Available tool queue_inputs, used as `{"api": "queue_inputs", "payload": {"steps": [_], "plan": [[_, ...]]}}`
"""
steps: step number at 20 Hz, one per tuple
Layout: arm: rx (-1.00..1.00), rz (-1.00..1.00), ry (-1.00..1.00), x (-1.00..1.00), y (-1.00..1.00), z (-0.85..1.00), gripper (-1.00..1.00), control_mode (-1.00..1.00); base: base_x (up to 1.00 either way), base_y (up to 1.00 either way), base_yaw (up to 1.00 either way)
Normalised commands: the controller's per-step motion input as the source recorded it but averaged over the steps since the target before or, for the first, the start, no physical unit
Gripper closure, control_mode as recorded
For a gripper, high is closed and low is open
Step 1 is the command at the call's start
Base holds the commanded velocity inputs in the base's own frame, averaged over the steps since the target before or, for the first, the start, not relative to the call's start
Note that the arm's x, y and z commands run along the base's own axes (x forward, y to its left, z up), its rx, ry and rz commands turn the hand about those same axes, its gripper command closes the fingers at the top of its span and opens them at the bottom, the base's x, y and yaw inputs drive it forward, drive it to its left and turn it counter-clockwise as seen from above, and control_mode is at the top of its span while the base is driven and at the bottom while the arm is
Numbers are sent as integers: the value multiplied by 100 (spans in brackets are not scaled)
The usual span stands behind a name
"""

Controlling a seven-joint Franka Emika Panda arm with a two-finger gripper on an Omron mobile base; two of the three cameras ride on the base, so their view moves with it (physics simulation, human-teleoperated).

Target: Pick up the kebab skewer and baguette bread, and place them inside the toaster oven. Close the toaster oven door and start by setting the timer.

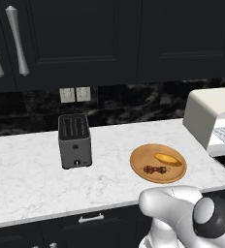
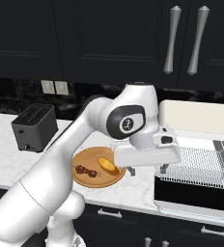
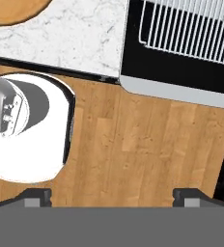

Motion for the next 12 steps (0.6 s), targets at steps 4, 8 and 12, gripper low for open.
{"api": "queue_inputs", "payload": {"steps": [4,8,12], "plan": [[0,8,22,0,92,8,-100,-100,0,0,0],[0,6,21,0,91,2,-100,-100,0,0,0],[0,3,18,0,91,0,-100,-100,0,0,0]]}}
